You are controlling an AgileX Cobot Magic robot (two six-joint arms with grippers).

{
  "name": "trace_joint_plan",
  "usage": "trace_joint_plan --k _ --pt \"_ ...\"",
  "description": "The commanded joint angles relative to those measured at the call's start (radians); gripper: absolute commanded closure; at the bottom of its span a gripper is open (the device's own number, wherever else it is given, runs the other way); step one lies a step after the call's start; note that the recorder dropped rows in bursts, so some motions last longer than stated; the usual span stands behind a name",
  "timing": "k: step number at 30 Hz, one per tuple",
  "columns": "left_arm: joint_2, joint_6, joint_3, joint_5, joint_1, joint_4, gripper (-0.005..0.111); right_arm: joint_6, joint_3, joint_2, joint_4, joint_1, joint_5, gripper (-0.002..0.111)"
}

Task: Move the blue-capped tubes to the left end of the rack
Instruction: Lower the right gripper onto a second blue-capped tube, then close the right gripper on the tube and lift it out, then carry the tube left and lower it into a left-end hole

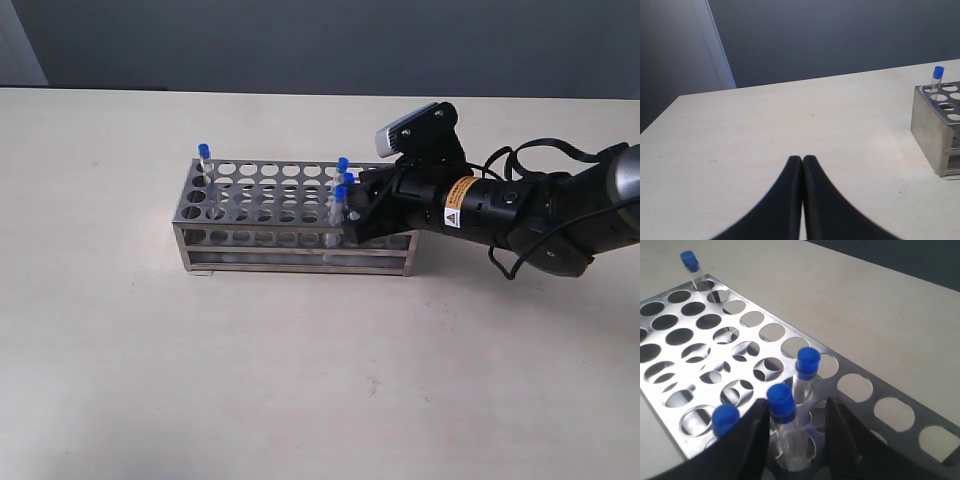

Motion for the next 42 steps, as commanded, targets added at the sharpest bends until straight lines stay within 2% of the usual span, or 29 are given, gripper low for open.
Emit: trace_joint_plan --k 1,5,13,22,27,36,42 --pt "0.004 -0.003 -0.002 -0.014 -0.007 -0.001 0.106 -0.007 0.003 -0.001 0.006 -0.005 -0.014 0.082" --pt "0.004 -0.003 -0.002 -0.014 -0.007 -0.001 0.106 -0.007 0.003 -0.001 0.006 -0.005 -0.017 0.109" --pt "0.004 -0.003 -0.002 -0.014 -0.007 -0.001 0.106 -0.007 0.001 -0.035 0.004 -0.005 0.001 0.109" --pt "0.004 -0.003 -0.002 -0.014 -0.007 -0.001 0.106 -0.007 -0.001 -0.281 -0.008 -0.003 0.089 0.109" --pt "0.004 -0.003 -0.002 -0.014 -0.007 -0.001 0.106 0.008 -0.048 -0.334 -0.025 0.024 0.102 0.109" --pt "0.004 -0.003 -0.002 -0.014 -0.007 -0.001 0.106 0.037 -0.264 -0.157 -0.059 0.184 0.100 0.109" --pt "0.004 -0.003 -0.002 -0.014 -0.007 -0.001 0.106 0.041 -0.405 0.010 -0.059 0.249 0.100 0.109"
